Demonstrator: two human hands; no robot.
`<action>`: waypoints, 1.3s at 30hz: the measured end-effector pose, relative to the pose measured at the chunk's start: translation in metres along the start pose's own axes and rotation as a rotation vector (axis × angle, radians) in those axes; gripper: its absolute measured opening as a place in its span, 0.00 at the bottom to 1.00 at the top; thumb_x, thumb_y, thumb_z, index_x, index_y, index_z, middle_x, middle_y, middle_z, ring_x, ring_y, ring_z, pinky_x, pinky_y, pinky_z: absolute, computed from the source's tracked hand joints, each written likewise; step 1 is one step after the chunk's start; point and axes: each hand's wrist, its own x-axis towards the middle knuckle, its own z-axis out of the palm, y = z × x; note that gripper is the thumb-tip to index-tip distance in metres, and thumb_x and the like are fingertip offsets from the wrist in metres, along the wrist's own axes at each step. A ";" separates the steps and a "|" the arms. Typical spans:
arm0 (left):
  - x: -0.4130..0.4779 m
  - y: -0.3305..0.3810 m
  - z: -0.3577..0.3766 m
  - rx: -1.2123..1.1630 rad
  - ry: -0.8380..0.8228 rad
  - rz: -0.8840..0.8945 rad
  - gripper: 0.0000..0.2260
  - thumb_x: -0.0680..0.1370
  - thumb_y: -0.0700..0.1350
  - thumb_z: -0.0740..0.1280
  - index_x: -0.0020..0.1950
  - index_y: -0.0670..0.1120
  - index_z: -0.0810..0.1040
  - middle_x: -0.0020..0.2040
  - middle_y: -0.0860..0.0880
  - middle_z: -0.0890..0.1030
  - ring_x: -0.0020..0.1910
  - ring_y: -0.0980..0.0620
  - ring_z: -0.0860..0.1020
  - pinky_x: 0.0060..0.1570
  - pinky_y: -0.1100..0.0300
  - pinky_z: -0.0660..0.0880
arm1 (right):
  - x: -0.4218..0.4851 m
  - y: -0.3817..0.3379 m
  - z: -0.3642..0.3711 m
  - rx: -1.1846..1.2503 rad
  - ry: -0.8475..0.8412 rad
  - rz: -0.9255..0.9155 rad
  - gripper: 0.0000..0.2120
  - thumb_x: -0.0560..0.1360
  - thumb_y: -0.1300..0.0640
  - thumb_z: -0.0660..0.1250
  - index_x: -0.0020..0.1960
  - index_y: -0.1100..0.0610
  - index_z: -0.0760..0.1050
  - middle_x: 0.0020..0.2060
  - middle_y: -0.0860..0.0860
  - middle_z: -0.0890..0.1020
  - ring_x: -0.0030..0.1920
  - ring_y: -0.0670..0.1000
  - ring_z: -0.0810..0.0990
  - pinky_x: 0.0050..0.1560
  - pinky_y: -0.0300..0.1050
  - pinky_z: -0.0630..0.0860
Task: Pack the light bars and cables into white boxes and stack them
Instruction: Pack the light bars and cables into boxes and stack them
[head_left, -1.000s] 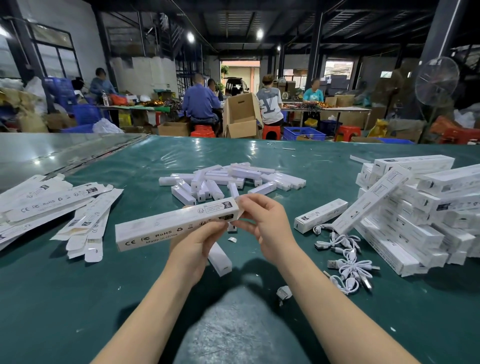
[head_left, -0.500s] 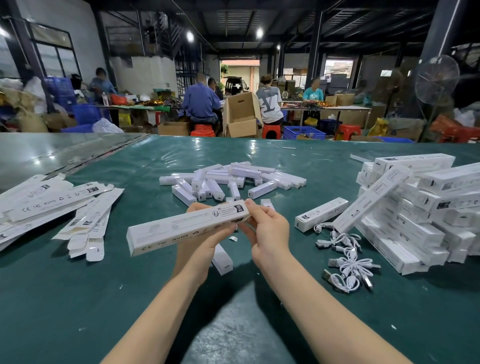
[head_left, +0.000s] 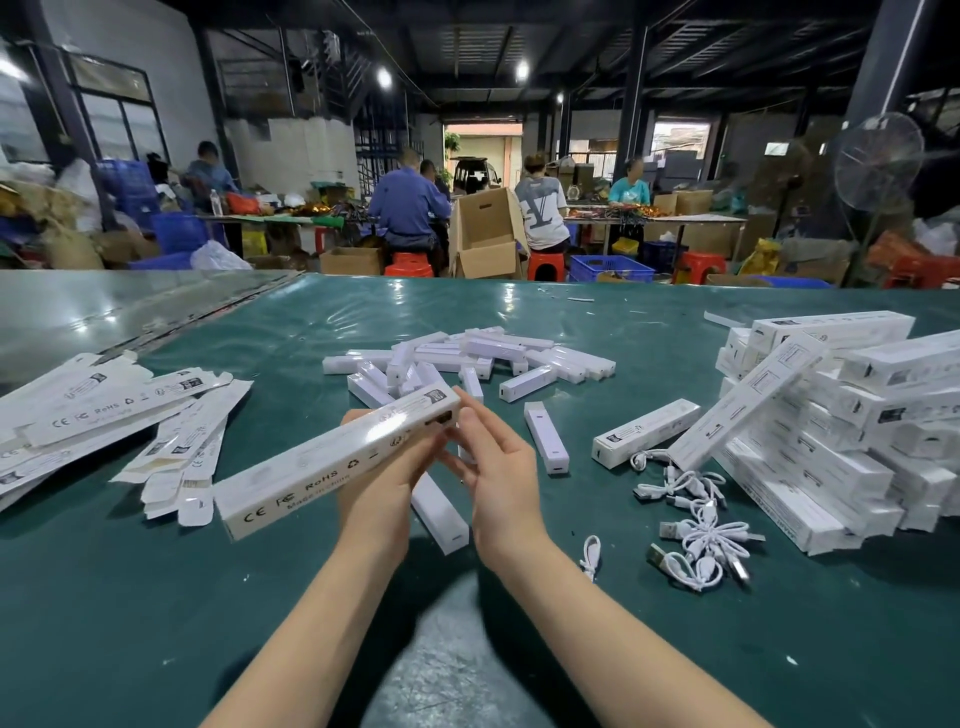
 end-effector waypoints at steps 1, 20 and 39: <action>0.000 0.000 0.001 0.028 -0.019 -0.020 0.18 0.62 0.35 0.75 0.46 0.45 0.72 0.43 0.45 0.82 0.45 0.50 0.81 0.47 0.60 0.77 | 0.002 -0.005 -0.004 -0.010 -0.003 0.008 0.09 0.77 0.65 0.62 0.44 0.54 0.78 0.34 0.46 0.83 0.35 0.43 0.81 0.36 0.36 0.76; 0.001 -0.004 0.006 0.422 -0.074 -0.315 0.08 0.77 0.44 0.66 0.56 0.49 0.72 0.47 0.53 0.75 0.42 0.55 0.76 0.31 0.66 0.73 | 0.040 -0.051 -0.077 -0.258 0.753 -0.152 0.14 0.74 0.60 0.67 0.38 0.54 0.62 0.40 0.51 0.70 0.30 0.50 0.74 0.26 0.37 0.73; 0.002 -0.004 0.005 0.425 -0.164 -0.371 0.06 0.76 0.38 0.66 0.47 0.49 0.74 0.45 0.51 0.77 0.41 0.55 0.77 0.34 0.66 0.74 | 0.050 -0.067 -0.102 -0.433 0.816 -0.126 0.14 0.72 0.66 0.63 0.57 0.60 0.73 0.48 0.55 0.71 0.37 0.49 0.69 0.36 0.39 0.69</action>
